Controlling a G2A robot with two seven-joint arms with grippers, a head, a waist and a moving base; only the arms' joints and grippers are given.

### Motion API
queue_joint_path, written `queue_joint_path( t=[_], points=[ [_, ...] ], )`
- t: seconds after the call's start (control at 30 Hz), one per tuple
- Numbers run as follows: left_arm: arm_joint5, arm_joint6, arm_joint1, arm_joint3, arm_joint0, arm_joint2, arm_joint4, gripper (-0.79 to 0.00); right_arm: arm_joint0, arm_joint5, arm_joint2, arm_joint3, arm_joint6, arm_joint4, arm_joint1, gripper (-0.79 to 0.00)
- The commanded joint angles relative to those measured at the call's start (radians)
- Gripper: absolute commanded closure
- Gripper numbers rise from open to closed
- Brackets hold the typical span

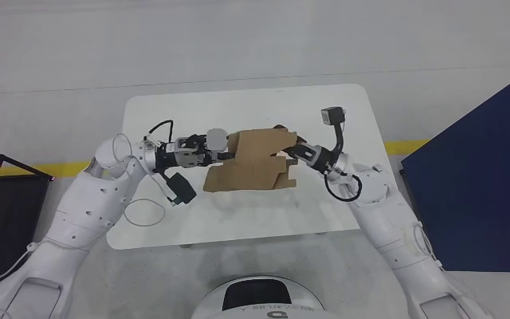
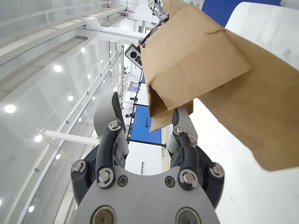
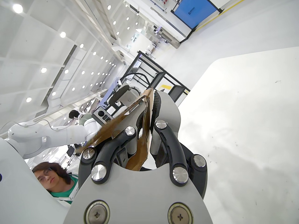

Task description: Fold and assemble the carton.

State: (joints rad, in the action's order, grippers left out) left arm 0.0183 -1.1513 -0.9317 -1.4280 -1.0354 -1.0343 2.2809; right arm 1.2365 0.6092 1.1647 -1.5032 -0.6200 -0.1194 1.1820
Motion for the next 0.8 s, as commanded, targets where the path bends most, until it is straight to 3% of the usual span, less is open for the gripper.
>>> queue_joint_path(
  t=[0.0, 0.4, 0.77],
  points=[
    [0.004, 0.006, -0.002, -0.003, 0.004, 0.005, 0.006, -0.471, 0.000, -0.002, -0.002, -0.001, 0.001, 0.004, 0.000, 0.000],
    [0.020, 0.020, -0.016, 0.007, 0.036, 0.039, 0.010, -0.453, -0.002, -0.007, -0.010, -0.003, 0.003, 0.015, 0.001, 0.000],
    [0.011, 0.026, -0.029, 0.023, 0.061, 0.067, 0.019, -0.372, -0.012, -0.016, -0.022, 0.006, -0.005, 0.014, 0.002, 0.000]
  ],
)
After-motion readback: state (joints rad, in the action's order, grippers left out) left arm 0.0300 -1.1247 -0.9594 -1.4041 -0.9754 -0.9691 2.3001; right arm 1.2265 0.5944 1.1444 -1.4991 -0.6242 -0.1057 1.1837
